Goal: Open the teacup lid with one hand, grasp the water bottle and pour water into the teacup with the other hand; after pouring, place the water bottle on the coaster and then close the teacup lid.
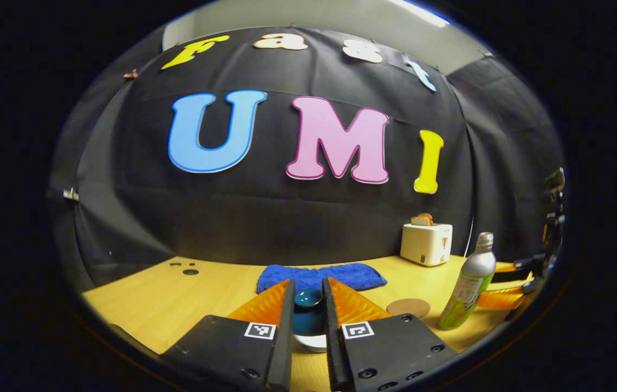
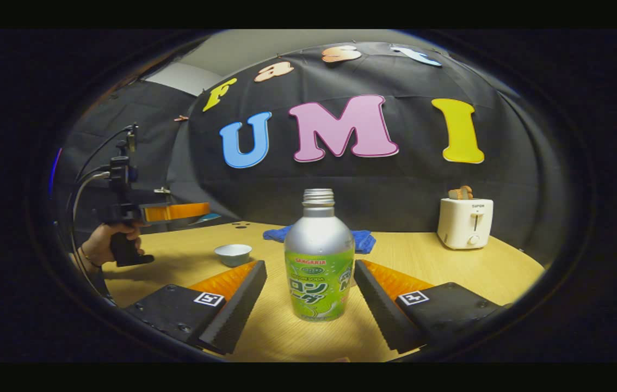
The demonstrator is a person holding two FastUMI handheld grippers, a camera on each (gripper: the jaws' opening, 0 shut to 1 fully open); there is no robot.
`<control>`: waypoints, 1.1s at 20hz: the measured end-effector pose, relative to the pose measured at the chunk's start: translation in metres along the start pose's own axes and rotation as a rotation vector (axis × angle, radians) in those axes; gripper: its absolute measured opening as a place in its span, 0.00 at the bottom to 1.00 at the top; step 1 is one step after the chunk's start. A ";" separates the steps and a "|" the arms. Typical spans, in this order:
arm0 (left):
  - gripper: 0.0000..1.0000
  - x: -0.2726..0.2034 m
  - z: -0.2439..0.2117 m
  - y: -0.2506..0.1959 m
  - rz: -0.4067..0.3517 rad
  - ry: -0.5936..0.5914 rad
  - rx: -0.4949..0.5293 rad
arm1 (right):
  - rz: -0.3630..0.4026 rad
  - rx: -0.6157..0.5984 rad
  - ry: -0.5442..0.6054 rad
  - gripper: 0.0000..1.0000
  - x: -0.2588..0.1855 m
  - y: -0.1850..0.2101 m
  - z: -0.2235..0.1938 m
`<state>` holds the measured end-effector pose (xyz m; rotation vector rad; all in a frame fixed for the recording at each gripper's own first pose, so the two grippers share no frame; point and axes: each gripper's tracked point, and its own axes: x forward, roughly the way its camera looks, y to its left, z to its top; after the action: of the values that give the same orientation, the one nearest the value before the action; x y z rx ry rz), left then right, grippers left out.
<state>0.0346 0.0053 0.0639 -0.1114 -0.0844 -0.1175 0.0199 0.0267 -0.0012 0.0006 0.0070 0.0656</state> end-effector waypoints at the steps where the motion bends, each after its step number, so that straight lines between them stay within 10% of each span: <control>1: 0.30 -0.004 -0.003 0.007 0.015 0.004 -0.033 | -0.010 0.000 0.002 1.00 0.003 -0.001 -0.001; 6: 0.30 -0.019 -0.020 0.039 0.074 0.026 -0.103 | -0.117 -0.003 -0.005 1.00 0.016 -0.013 0.000; 10: 0.30 -0.034 -0.017 0.063 0.107 -0.002 -0.137 | -0.173 -0.027 0.002 0.80 0.028 -0.014 0.002; 22: 0.30 -0.050 -0.014 0.085 0.070 -0.001 -0.221 | -0.146 -1.118 0.104 0.76 0.102 0.043 0.042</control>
<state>-0.0038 0.0935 0.0362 -0.3349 -0.0681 -0.0569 0.1187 0.0759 0.0401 -1.1201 0.0738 -0.0835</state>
